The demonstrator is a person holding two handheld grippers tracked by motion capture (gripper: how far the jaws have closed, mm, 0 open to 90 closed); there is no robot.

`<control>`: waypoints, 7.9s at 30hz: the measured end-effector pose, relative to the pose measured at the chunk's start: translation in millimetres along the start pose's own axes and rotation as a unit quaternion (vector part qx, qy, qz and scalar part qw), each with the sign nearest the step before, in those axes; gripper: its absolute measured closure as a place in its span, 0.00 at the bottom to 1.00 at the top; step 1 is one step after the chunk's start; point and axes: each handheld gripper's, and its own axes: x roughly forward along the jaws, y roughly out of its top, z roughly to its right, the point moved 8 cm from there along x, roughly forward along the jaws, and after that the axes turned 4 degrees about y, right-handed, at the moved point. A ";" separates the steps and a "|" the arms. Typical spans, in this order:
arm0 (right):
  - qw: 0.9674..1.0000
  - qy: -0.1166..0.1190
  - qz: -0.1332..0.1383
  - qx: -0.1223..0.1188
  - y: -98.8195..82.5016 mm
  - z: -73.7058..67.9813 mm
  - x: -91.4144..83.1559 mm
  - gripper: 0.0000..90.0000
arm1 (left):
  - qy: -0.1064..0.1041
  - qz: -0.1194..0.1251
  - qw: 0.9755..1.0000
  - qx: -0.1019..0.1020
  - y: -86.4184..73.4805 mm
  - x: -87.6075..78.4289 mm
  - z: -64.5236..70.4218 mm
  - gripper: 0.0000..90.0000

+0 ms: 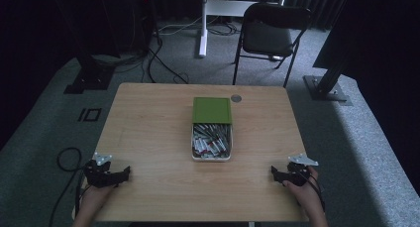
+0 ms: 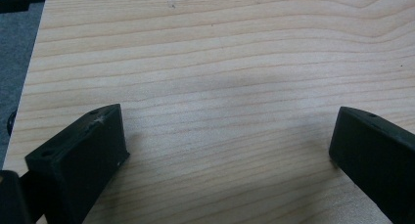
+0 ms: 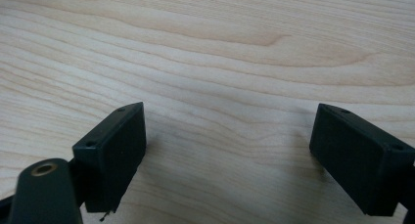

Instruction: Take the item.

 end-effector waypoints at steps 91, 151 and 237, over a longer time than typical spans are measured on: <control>0.991 0.056 0.092 -0.072 121.7 -91.0 -9.3 0.17 | 0.000 0.001 1.000 -0.001 0.1 0.1 0.1 0.01; 0.967 0.155 0.080 -0.184 127.0 -217.9 11.0 0.71 | 0.000 0.001 1.000 -0.001 0.1 0.1 0.2 0.01; 0.982 0.022 0.160 -0.094 183.2 -119.4 -33.0 1.00 | 0.000 0.001 1.000 -0.001 0.2 0.1 0.0 0.01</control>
